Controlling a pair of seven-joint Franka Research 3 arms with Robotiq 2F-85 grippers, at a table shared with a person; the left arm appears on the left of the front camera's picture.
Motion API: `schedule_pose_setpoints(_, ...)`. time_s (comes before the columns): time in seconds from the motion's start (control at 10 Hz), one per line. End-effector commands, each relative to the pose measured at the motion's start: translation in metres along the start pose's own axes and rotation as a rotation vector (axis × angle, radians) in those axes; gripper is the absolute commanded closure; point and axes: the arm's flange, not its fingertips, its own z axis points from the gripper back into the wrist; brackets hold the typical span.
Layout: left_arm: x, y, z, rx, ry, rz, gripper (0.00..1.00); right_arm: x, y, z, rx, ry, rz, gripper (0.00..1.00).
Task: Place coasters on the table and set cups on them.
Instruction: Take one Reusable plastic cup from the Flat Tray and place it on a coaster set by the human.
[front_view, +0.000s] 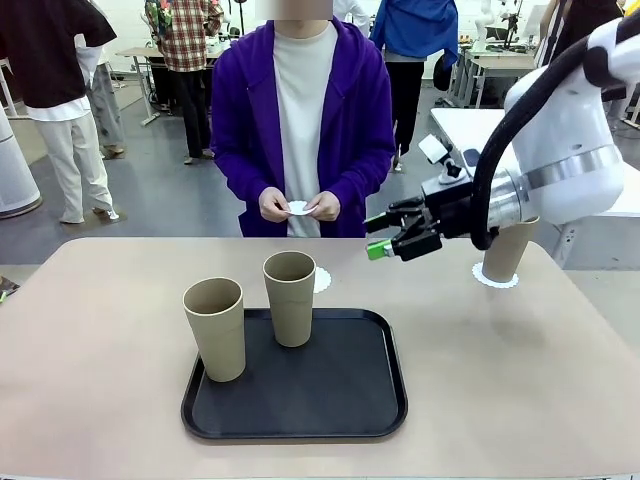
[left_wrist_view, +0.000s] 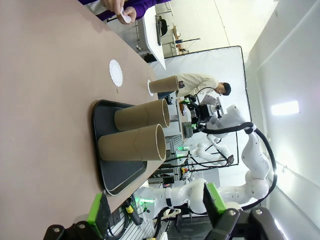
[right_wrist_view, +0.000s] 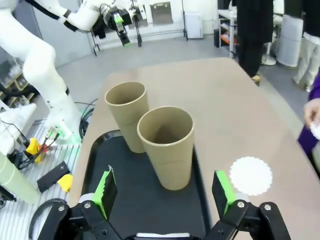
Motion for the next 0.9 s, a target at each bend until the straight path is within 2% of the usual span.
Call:
schedule_pose_setpoints(0.0, 0.0, 0.0, 0.001, -0.014, -0.006, -0.014, 0.0, -0.011, 0.007, -0.011, 0.02, -0.024, 0.015, 0.0)
schedule_pose_setpoints(0.2, 0.0, 0.0, 0.001, -0.014, -0.006, -0.014, 0.0, -0.028, 0.003, -0.026, 0.045, -0.025, 0.067, 0.0)
schedule_pose_setpoints(0.3, 0.0, 0.0, 0.001, -0.014, -0.006, -0.014, 0.0, -0.032, 0.004, -0.031, 0.045, 0.04, 0.086, 0.0)
schedule_pose_setpoints(0.4, 0.0, 0.0, 0.001, -0.014, -0.006, -0.014, 0.0, -0.018, 0.006, -0.016, 0.046, 0.011, 0.02, 0.0)
schedule_pose_setpoints(0.8, 0.0, 0.0, 0.001, -0.014, -0.006, -0.014, 0.0, -0.022, 0.004, -0.019, 0.047, 0.019, 0.039, 0.0)
